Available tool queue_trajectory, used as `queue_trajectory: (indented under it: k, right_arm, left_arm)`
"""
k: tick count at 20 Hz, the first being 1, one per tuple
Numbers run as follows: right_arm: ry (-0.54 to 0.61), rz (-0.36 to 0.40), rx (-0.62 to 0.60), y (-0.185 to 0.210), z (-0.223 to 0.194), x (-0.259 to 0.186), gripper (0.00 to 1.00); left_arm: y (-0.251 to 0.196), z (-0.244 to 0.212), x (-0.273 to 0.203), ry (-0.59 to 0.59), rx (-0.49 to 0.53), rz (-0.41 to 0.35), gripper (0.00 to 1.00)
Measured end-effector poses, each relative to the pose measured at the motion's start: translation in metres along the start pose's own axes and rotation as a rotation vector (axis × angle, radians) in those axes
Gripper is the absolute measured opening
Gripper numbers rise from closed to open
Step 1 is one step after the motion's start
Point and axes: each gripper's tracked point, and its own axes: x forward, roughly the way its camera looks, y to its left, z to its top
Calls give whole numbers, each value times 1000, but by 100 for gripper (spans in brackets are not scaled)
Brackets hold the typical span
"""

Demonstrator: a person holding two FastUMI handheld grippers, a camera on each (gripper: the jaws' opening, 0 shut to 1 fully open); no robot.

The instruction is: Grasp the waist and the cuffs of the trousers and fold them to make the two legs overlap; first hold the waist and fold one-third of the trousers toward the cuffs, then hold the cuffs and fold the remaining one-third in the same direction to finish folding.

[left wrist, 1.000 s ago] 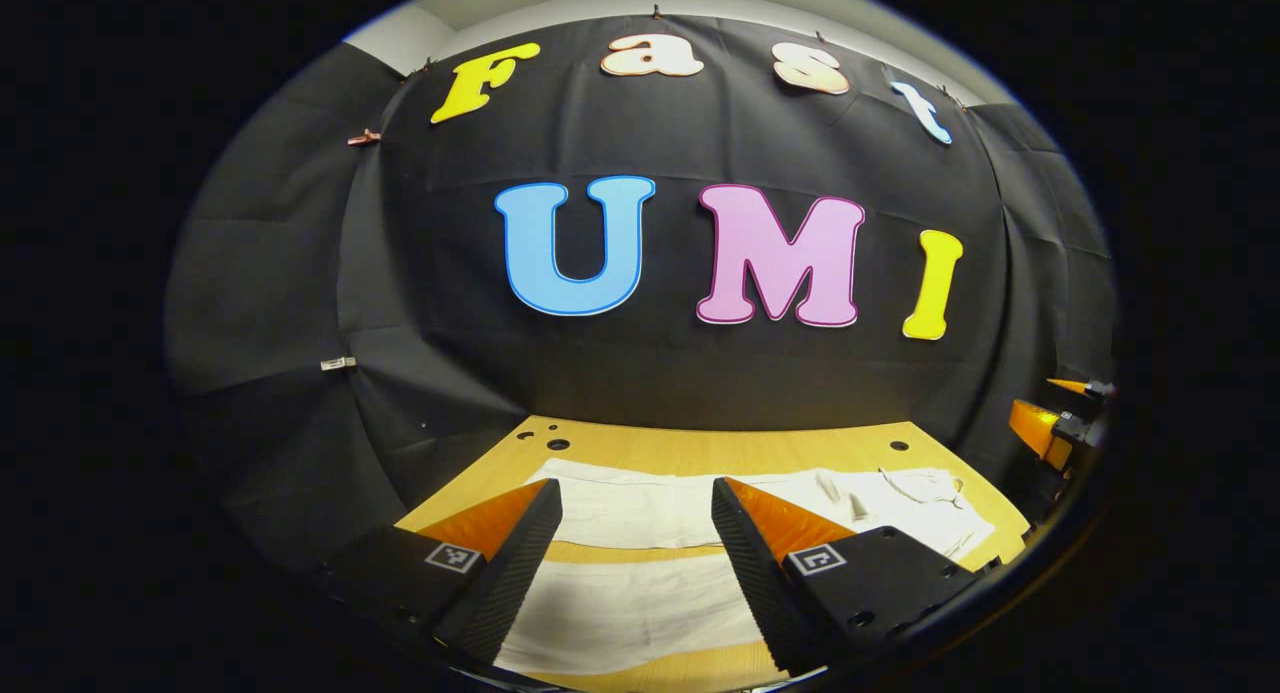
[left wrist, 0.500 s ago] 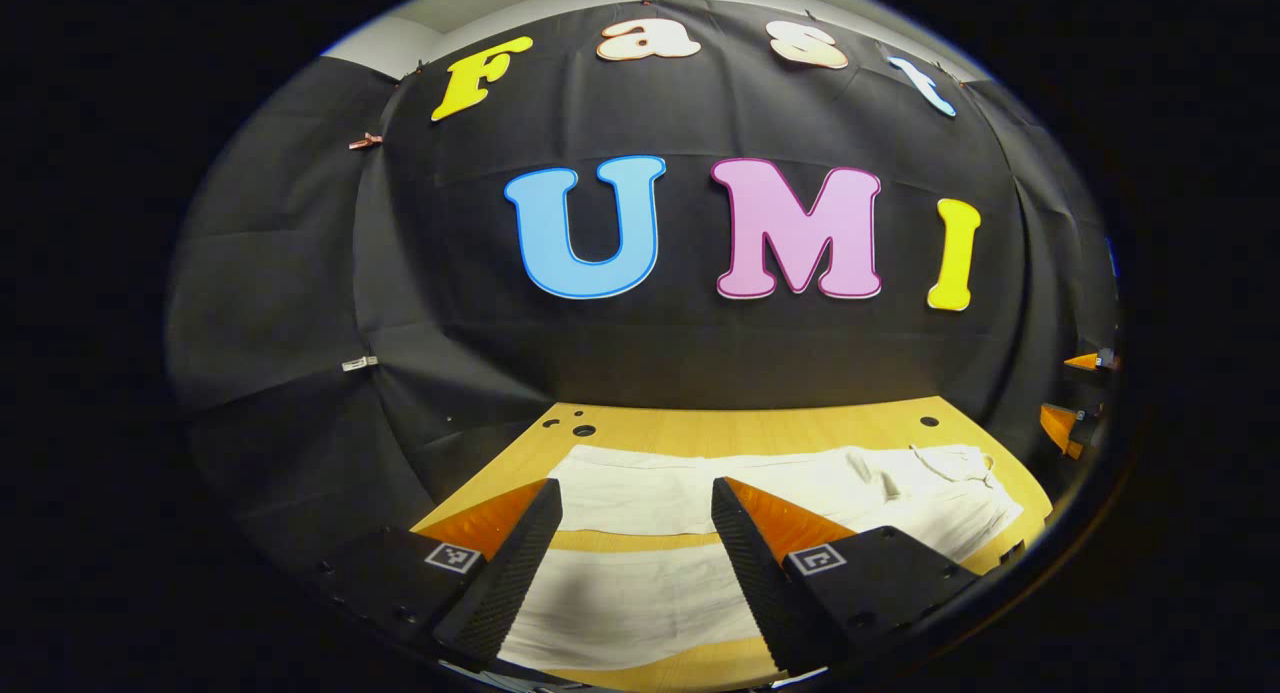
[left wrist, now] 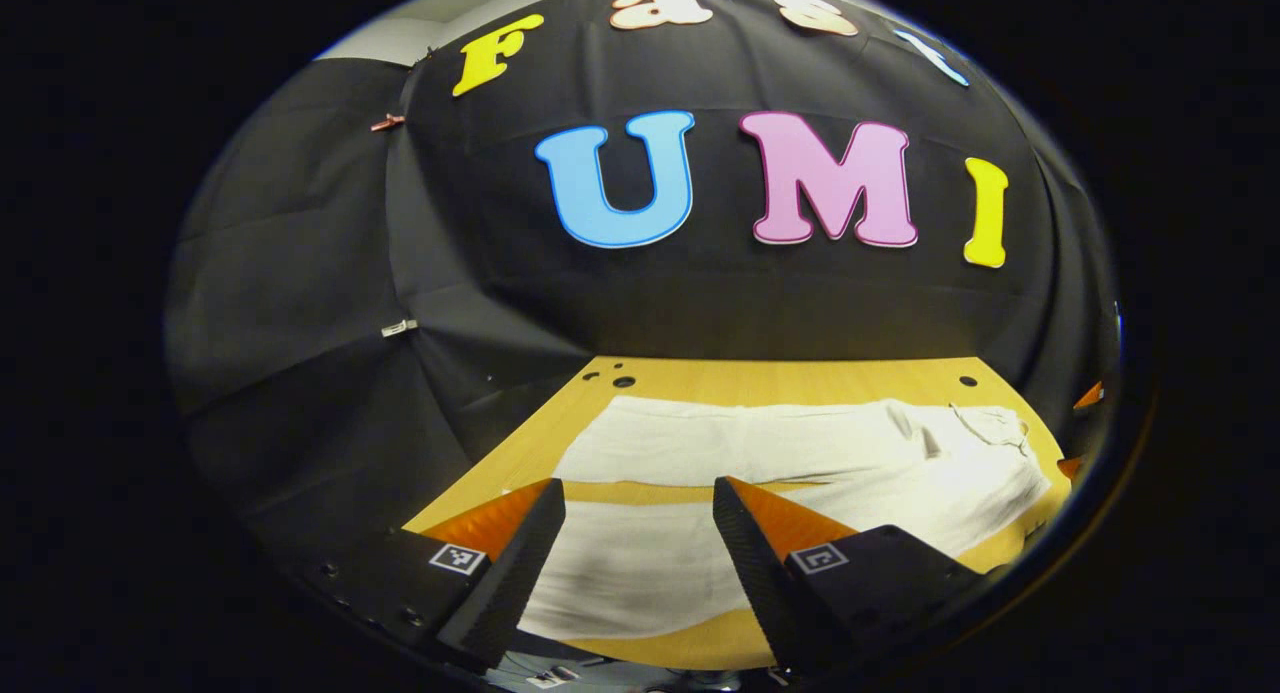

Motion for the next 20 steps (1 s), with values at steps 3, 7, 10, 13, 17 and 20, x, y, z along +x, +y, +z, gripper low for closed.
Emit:
queue_trajectory:
  k: [3,7,10,13,17,20]
  right_arm:
    - [62,68,-53,18,-33,9,98]
    - [103,139,-125,37,-54,15,98]
    - [117,192,-198,51,-69,24,98]
    - [106,199,-256,55,-67,29,97]
    - [103,185,-290,51,-67,44,95]
    - [85,133,-347,44,-59,57,92]
  left_arm:
    - [9,-18,1,50,3,22,95]
    - [29,-38,-3,95,19,54,95]
    - [40,-49,-3,121,14,83,95]
    - [51,-61,-5,152,2,115,95]
    - [61,-72,-9,181,-4,145,95]
    - [61,-71,-11,177,13,155,95]
